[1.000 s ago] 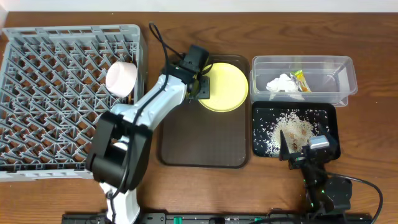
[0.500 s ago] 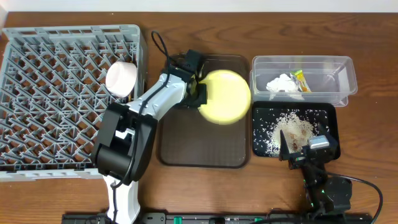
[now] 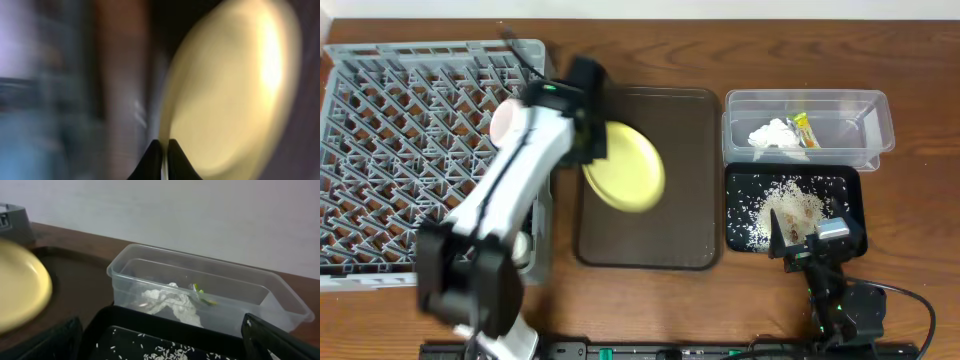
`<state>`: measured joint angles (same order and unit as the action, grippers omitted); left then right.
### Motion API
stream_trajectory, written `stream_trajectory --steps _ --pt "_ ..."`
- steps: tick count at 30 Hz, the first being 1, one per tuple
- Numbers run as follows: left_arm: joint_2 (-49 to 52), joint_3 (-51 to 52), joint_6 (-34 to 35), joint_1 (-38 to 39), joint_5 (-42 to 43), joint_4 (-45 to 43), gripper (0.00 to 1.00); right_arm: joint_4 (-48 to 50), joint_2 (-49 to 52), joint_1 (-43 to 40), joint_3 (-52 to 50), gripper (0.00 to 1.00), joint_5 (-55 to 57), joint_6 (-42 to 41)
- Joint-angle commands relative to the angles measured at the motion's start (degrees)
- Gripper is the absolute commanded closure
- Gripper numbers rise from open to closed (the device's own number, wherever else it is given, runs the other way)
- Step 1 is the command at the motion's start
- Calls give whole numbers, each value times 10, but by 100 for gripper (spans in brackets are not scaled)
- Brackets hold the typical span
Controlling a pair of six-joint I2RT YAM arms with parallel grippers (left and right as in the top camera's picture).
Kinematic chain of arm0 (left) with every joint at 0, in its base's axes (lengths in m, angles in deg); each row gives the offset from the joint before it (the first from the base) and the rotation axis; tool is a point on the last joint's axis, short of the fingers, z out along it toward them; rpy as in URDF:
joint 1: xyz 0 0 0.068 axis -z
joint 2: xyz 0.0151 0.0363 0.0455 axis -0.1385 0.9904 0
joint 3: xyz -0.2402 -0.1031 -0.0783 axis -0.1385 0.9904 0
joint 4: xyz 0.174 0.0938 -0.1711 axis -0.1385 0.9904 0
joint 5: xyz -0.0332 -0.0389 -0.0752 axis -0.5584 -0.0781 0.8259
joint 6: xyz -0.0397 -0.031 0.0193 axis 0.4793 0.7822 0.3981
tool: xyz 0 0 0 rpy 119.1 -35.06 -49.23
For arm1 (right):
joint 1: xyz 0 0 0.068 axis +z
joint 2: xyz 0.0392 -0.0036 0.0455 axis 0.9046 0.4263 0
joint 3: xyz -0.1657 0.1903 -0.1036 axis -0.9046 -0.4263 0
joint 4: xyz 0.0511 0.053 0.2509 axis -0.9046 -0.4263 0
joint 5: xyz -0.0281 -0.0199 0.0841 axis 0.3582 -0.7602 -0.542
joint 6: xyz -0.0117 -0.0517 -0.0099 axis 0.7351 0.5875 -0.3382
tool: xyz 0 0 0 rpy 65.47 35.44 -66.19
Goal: Sort waste into correct bins and load items into the dishwasher
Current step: 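Carry the yellow plate left and stand it in the dish rack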
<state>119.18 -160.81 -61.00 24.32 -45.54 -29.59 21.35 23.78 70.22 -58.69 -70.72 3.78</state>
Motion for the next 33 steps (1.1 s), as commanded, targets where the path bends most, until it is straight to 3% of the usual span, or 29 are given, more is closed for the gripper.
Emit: stream_trajectory --steps 1,9,15,22,29,33 --pt "-110 -43 -46 -16 -157 20 94 -2 -3 -1 -1 1 -1 -6" --pt "-236 -42 -123 -48 -494 45 94 -2 -3 -1 -1 1 -1 -6" --pt "-225 -31 -188 -107 -500 35 94 -2 -3 -1 -1 1 -1 -6" --pt "-170 -23 -276 -174 -494 -58 94 -2 -3 -1 -1 1 -1 -6" --pt "-117 -23 -296 -184 -485 -76 94 -2 -3 -1 -1 1 -1 -6" --pt "-98 -23 -356 -184 -452 -81 94 -2 -3 -1 -1 1 -1 -6"
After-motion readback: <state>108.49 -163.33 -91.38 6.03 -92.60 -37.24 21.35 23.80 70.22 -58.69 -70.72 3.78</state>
